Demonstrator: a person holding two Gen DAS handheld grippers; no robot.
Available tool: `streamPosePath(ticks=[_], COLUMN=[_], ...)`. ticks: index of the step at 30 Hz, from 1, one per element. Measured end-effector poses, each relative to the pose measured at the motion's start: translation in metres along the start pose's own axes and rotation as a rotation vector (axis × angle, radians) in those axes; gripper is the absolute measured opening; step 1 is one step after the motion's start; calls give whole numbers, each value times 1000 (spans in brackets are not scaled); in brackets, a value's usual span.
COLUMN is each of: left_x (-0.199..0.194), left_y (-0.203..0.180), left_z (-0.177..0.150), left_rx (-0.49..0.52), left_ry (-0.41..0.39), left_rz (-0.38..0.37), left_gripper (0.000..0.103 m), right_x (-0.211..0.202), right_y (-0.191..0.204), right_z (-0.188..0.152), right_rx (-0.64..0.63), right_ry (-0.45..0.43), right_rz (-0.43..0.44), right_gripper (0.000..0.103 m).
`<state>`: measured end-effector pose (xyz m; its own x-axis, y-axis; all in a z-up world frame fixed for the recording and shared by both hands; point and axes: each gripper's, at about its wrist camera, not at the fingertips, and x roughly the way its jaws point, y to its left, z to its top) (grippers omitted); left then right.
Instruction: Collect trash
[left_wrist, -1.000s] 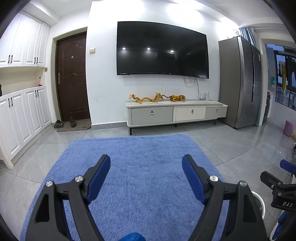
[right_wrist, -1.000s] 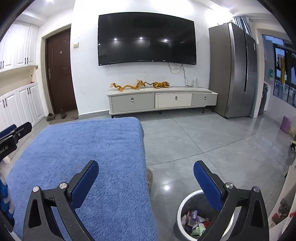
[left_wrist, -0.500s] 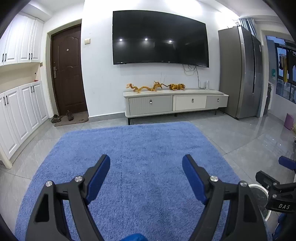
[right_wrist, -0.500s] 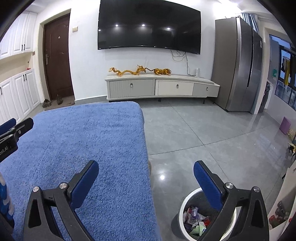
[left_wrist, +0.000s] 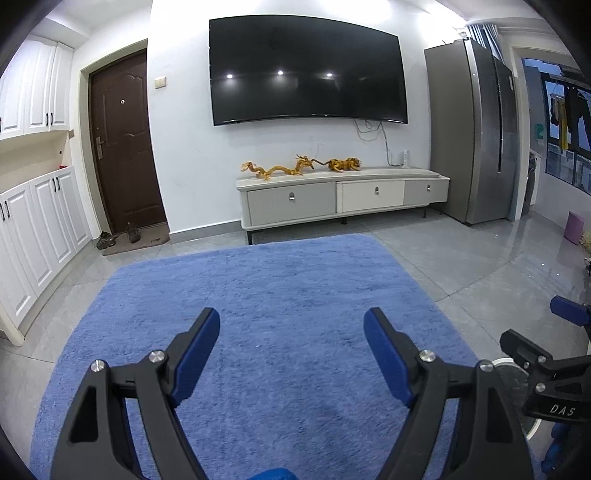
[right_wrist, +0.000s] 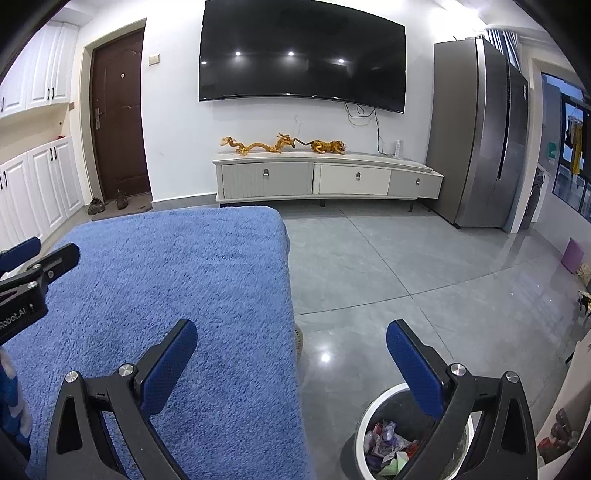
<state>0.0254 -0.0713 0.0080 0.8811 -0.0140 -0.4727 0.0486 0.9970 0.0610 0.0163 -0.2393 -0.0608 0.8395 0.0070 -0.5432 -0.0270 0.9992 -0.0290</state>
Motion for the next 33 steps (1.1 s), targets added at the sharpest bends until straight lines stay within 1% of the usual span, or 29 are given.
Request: streamPosePath(ticks=[4, 10, 15, 19, 22, 26, 33], left_x=[12, 32, 42, 43, 41, 32, 17], left_y=[-13, -41, -72, -94, -103, -108, -96], left_z=[7, 16, 16, 13, 11, 9, 1], left_rx=[0, 26, 61, 81, 89, 105, 109], left_ry=[14, 46, 78, 100, 104, 98, 91], left_rz=[-11, -23, -61, -102, -123, -133, -133], left_gripper=[79, 80, 80, 80, 80, 80, 80], right_x=[4, 16, 22, 20, 13, 3, -13], right_y=[-14, -42, -67, -78, -84, -85, -79], right_z=[0, -2, -6, -11, -13, -16, -21], right_rx=[12, 64, 109, 129, 135, 141, 144], right_ry=[-14, -8, 2, 11, 11, 4, -1], right_rz=[6, 26, 35, 33, 24, 13, -4], right_gripper=[103, 103, 103, 103, 103, 103, 103])
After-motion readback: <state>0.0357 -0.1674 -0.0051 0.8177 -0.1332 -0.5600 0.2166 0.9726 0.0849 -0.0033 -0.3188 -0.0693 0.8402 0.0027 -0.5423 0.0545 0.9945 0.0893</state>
